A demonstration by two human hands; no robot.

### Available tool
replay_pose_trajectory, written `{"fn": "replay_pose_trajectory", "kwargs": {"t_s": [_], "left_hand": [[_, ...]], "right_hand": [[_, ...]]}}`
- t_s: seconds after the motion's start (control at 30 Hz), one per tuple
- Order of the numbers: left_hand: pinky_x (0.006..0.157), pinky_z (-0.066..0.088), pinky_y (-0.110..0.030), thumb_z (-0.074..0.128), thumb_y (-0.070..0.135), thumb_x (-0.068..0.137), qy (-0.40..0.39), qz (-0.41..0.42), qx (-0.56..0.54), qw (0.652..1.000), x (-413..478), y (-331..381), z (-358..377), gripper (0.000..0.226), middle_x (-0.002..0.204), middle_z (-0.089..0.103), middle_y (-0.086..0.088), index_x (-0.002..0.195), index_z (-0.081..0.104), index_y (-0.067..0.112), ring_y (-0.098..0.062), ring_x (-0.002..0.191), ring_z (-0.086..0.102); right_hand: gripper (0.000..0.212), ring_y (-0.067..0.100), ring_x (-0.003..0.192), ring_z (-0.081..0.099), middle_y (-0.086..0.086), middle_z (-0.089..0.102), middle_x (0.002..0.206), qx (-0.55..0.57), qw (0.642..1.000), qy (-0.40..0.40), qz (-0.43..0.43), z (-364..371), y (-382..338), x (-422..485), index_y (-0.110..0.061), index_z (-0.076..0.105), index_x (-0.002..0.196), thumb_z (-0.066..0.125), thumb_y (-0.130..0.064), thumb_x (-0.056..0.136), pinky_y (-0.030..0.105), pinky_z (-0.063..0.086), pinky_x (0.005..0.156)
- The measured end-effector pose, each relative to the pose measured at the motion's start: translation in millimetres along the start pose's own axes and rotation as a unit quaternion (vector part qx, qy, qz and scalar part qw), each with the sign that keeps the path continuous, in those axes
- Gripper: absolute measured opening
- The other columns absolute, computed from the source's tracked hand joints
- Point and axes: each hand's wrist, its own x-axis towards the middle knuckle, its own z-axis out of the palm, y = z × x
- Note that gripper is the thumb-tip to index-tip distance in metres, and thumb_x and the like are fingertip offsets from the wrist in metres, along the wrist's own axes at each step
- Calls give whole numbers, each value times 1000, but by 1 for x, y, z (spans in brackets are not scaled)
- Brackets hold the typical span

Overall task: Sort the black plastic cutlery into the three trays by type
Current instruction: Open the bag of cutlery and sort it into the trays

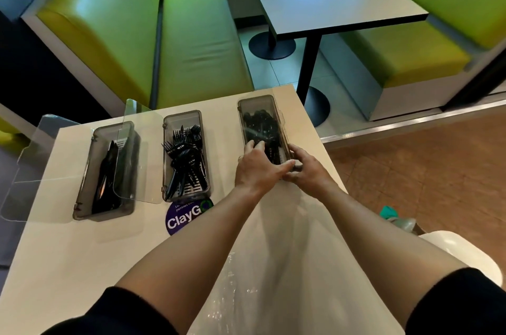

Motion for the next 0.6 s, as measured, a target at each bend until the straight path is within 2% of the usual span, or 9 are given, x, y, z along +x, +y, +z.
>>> {"fn": "replay_pose_trajectory", "kwargs": {"t_s": [0.13, 0.2, 0.37, 0.47, 0.53, 0.6], "left_hand": [[109, 45, -42, 75, 46, 86, 4, 15, 42, 999, 3, -11, 6, 73, 158, 38, -12, 142, 51, 6, -34, 137, 48], [109, 45, -42, 75, 43, 87, 5, 19, 43, 999, 4, -14, 7, 71, 158, 38, -11, 143, 51, 5, -33, 136, 50], [110, 46, -42, 75, 42, 87, 2, 29, 38, 999, 6, -17, 6, 73, 157, 39, -10, 144, 49, 7, -31, 137, 49], [111, 43, -39, 73, 35, 90, -16, 42, 20, 999, 4, -23, -2, 63, 157, 40, -7, 144, 51, 11, -26, 140, 46], [107, 44, -35, 69, 30, 94, -18, 59, 10, 998, 1, -29, -14, 49, 149, 52, -5, 139, 57, 14, -23, 134, 52], [99, 50, -33, 66, 28, 96, 1, 66, -15, 998, -5, -38, -31, 37, 134, 64, -4, 131, 63, 15, -19, 121, 61]], "right_hand": [[83, 12, 105, 71, -7, 62, 132, 10, 1000, 2, -7, 1, 8, 0, -25, 43, 151, 85, -15, 80, 40, 56, 99], [79, 11, 102, 72, -3, 65, 131, 11, 1000, 5, -2, 2, 13, 0, -23, 46, 149, 84, -14, 80, 40, 56, 99], [75, 12, 104, 71, -2, 65, 131, 8, 1000, 14, 5, 2, 14, -1, -21, 48, 148, 82, -14, 82, 37, 56, 99], [70, 17, 110, 69, -1, 62, 132, 10, 1000, 16, 16, 0, 8, -5, -18, 47, 148, 74, -4, 85, 38, 54, 101], [66, 17, 117, 61, -1, 58, 135, -11, 998, 58, 11, -1, -1, -9, -17, 46, 147, 67, -2, 86, 36, 52, 102], [55, 14, 119, 55, -1, 57, 133, -40, 990, 135, -22, 1, -15, -13, -17, 52, 141, 63, -4, 88, 34, 49, 102]]}}
